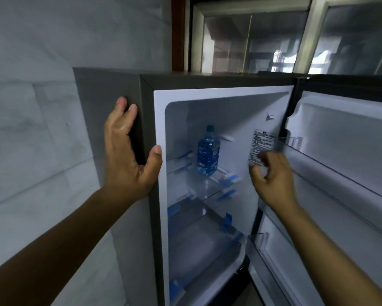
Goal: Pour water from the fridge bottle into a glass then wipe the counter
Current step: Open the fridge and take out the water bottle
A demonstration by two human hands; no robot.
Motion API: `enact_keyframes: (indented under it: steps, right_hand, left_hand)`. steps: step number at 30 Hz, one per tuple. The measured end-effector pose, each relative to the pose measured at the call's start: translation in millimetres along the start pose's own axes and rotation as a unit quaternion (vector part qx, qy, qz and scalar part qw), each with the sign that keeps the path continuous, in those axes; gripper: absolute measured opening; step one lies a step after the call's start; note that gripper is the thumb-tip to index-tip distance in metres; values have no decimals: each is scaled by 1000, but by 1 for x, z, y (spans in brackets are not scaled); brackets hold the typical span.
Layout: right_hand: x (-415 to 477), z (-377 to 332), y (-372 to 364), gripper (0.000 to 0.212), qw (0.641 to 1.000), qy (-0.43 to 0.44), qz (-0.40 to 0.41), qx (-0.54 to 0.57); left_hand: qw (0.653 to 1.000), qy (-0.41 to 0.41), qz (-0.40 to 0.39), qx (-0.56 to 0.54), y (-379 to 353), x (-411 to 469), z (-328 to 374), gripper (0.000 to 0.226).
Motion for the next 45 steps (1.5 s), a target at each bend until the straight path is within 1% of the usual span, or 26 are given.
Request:
enact_keyframes:
  steps: [2,4,6,7,10,12,14,17,19,21,23,26,28,30,31,34,35,37,40,41,43,44,45]
  right_hand:
    - [16,23,-57,34,990,-62,-72,103]
    - [36,46,-107,50,967,-132,-140,168]
    - [58,74,-151,67,939,-191,-191,215]
    - [69,85,-170,75,928,-207,-206,232]
    - [97,112,-207,95,917,-229,-224,238]
    - [115,130,-228,101,910,-235,-224,256]
    - [131,138,-245,97,900,-218,-218,308]
    - [142,130,-260,61,906,-143,-221,331]
    - [144,124,-262,55,911,-106,-202,343]
    - [144,123,-263,56,911,-102,-177,358]
    - [143,121,-263,53,908,-113,-181,361]
    - [136,118,-257,43,906,-117,-179,365]
    - [125,111,-251,31,900,-119,-190,373]
    - [109,100,-241,19,900,-119,-206,365]
    - [99,95,-233,19,902,-119,-206,359]
    - [64,79,-204,38,901,-141,-192,363]
    - [52,75,-196,38,899,-145,-183,370]
    - [30,65,-174,27,900,-142,-180,371]
    - [-1,52,-133,34,903,-145,-177,363]
    - [-12,47,-116,40,906,-152,-162,361]
    - [-36,38,-81,63,904,-181,-126,366]
    - [-49,36,-65,70,899,-194,-112,376]
    - [-62,32,-49,71,895,-201,-99,385]
  left_hand:
    - [1000,-1,-8,9,2,1,-1,68]
    - [1000,-7,-16,19,3,1,1,68]
    - [999,-6,-24,35,3,3,2,71]
    - [999,-5,-26,41,4,3,3,72]
    - [998,0,-36,49,1,3,2,70]
    - [998,6,-41,47,-1,4,0,70]
    - [998,27,-39,46,-1,4,-3,75]
    - [996,59,-31,55,2,7,-6,85]
    - [995,62,-21,76,4,7,-3,83]
    - [994,50,-15,96,3,7,3,76]
    - [994,44,-13,100,1,8,5,72]
    - [995,53,-9,84,3,9,2,82]
    - [995,63,-12,70,3,9,-2,87]
    - [996,65,-13,64,3,7,-5,87]
    - [996,59,-15,62,2,6,-4,86]
    - [998,48,-21,44,0,5,-3,84]
    - [998,42,-25,42,0,5,-1,83]
    - [998,39,-33,48,-1,2,1,79]
    - [997,59,-43,39,1,1,1,80]
    - [997,64,-41,32,2,3,3,80]
    - [998,57,-17,35,7,9,16,75]
    - [999,37,-5,35,8,13,27,71]
    - [999,9,2,31,7,17,39,66]
Point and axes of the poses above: each hand's wrist, its own x-axis towards the middle knuckle, its own y-axis out of the back of the hand, z = x × y, the point moved 9 cm from there along x, towards the middle knuckle, and after that the axes turned 15 degrees about -z, right-handed, at the moved point
